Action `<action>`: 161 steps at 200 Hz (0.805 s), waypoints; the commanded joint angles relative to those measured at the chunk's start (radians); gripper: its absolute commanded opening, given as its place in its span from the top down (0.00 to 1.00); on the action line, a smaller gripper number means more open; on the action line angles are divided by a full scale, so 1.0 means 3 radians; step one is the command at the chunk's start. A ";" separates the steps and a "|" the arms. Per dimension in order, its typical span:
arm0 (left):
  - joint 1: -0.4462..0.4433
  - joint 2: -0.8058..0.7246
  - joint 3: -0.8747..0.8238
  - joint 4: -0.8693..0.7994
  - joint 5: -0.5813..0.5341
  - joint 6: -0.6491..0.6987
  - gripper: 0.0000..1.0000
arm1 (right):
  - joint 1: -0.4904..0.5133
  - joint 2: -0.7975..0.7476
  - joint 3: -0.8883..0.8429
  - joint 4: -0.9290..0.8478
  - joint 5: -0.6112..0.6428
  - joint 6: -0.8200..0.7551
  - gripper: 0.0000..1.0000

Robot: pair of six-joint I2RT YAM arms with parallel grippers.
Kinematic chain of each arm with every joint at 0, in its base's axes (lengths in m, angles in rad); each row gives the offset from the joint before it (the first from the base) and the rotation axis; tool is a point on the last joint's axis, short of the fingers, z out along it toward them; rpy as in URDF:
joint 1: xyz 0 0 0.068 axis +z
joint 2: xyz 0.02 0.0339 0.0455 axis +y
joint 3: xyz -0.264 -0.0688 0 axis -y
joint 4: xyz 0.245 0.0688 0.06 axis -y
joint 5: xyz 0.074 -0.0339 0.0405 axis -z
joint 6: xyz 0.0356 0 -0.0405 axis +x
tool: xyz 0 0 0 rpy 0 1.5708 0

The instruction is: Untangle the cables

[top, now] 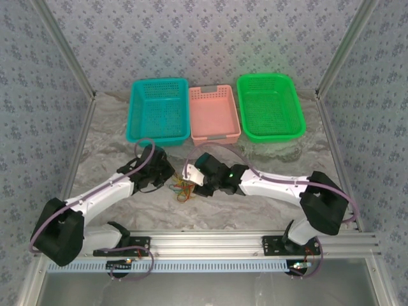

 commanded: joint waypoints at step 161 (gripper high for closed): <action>0.0035 0.0135 0.0127 -0.0086 0.0038 0.0121 1.00 | 0.0162 0.0577 0.0212 0.0355 -0.0113 -0.0440 0.95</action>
